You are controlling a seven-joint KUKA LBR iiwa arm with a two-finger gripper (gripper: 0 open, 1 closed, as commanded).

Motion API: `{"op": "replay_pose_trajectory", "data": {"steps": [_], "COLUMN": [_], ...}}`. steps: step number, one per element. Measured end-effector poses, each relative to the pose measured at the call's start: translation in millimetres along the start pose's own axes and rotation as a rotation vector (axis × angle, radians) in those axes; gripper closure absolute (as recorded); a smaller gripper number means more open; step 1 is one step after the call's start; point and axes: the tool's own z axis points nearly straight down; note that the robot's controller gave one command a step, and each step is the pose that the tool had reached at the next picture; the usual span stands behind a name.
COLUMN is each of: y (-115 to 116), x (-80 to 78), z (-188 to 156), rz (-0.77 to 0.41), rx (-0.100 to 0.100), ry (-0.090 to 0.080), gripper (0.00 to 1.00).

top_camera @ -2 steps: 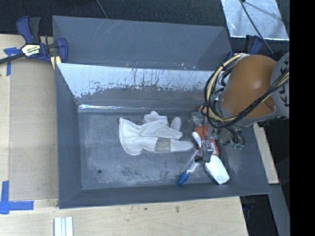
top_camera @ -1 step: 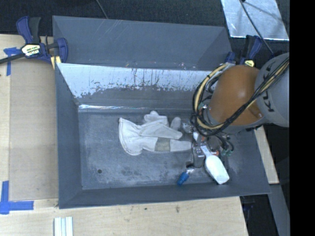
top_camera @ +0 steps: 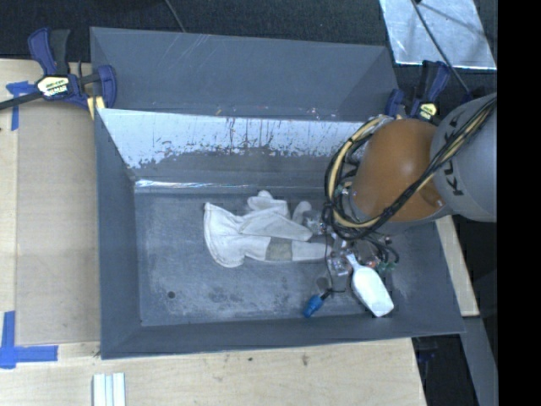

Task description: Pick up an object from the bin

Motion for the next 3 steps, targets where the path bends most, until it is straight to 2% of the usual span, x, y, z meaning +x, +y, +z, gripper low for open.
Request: {"op": "replay_pose_trajectory", "data": {"steps": [1,2,3], "y": [5.1,19.9,20.0], "x": [-19.2,-52.7,-52.7], "z": [5.4,8.5,8.5], "rz": [0.135,0.244,0.243], "rx": [0.0,0.003,0.003], "ry": [-0.008,-0.006,-0.006], "gripper": [0.0,1.0,1.0]}}
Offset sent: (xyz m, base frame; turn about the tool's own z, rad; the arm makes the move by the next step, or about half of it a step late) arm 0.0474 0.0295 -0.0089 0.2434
